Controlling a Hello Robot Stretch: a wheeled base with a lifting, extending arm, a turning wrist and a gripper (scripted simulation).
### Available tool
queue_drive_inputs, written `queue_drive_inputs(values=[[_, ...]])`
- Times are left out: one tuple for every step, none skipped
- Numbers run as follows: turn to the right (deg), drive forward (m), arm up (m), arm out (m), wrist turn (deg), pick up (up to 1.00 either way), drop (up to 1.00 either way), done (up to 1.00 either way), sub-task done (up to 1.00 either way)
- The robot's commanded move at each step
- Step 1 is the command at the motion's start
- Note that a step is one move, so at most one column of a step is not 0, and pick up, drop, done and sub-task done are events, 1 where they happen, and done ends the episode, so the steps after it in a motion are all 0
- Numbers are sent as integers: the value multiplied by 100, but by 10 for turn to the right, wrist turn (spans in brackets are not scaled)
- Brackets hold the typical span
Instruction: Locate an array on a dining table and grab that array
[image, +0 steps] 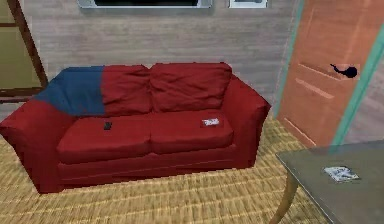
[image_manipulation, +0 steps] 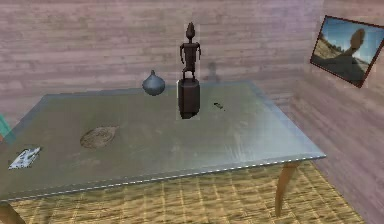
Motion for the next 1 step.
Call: queue_drive_inputs(values=[[-90, 0, 0, 0, 0, 0, 0, 0, 0]])
